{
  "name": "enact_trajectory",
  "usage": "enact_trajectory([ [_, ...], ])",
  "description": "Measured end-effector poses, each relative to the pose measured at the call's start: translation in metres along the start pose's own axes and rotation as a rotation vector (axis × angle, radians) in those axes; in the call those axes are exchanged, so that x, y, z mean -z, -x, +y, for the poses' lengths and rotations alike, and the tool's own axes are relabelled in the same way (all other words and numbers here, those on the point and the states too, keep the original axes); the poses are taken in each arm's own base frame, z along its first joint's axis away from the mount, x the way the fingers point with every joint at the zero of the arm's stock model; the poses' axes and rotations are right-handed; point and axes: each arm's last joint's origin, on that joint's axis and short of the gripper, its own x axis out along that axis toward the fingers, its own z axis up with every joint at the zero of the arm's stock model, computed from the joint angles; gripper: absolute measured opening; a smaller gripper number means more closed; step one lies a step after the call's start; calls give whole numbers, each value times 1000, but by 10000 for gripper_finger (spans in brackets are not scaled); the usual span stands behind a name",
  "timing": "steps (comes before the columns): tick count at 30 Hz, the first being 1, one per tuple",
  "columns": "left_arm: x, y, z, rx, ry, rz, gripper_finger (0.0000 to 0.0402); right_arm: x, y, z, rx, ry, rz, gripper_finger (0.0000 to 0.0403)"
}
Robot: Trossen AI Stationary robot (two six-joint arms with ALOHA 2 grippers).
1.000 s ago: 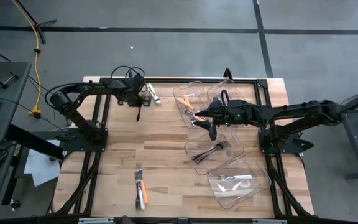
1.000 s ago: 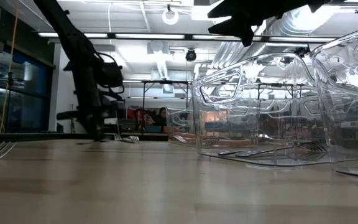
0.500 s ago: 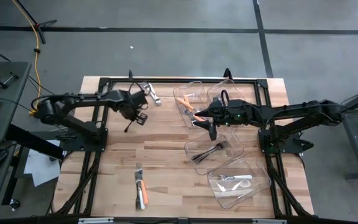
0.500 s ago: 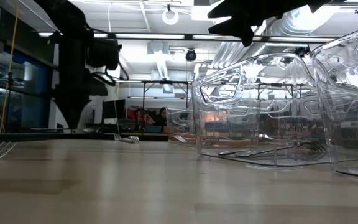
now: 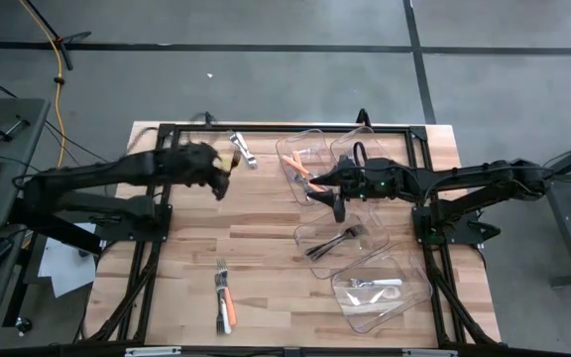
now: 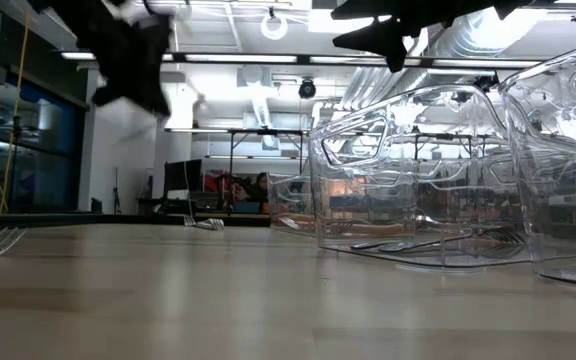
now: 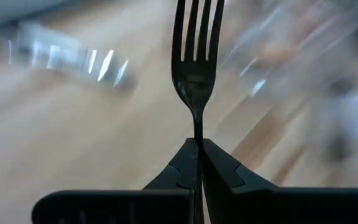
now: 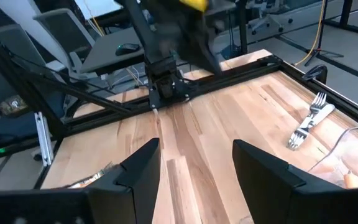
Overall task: Sort silverware by color (type)
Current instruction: Move the black fork from the top
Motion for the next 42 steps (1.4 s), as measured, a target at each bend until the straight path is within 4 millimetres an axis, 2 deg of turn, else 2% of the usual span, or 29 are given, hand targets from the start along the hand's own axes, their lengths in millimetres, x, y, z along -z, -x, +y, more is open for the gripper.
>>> enact_trajectory([
  [6,-16,64,-10,249,-50,-441,0,-3,0,1,-11,-33,-35,186],
  [9,-20,83,-15,356,-91,-581,0,-6,0,2,-20,-34,-65,186],
  [12,-20,92,-24,459,-146,-627,0,-10,1,3,-31,-46,-99,186],
  [18,-14,84,-48,549,-213,-602,0,-13,1,5,-56,-54,-136,186],
  [20,-14,78,-57,604,-210,-661,0,-13,1,7,-62,-42,-137,186],
  [23,-4,62,-63,685,-176,-736,0,-12,1,10,-73,-24,-134,186],
  [26,9,45,-61,702,-154,-764,0,-11,2,13,-85,-17,-129,186],
  [30,9,47,-60,694,-180,-840,0,-10,2,14,-89,-16,-125,186],
  [42,11,47,-62,739,-247,-829,0,-10,2,14,-90,-23,-125,186],
])
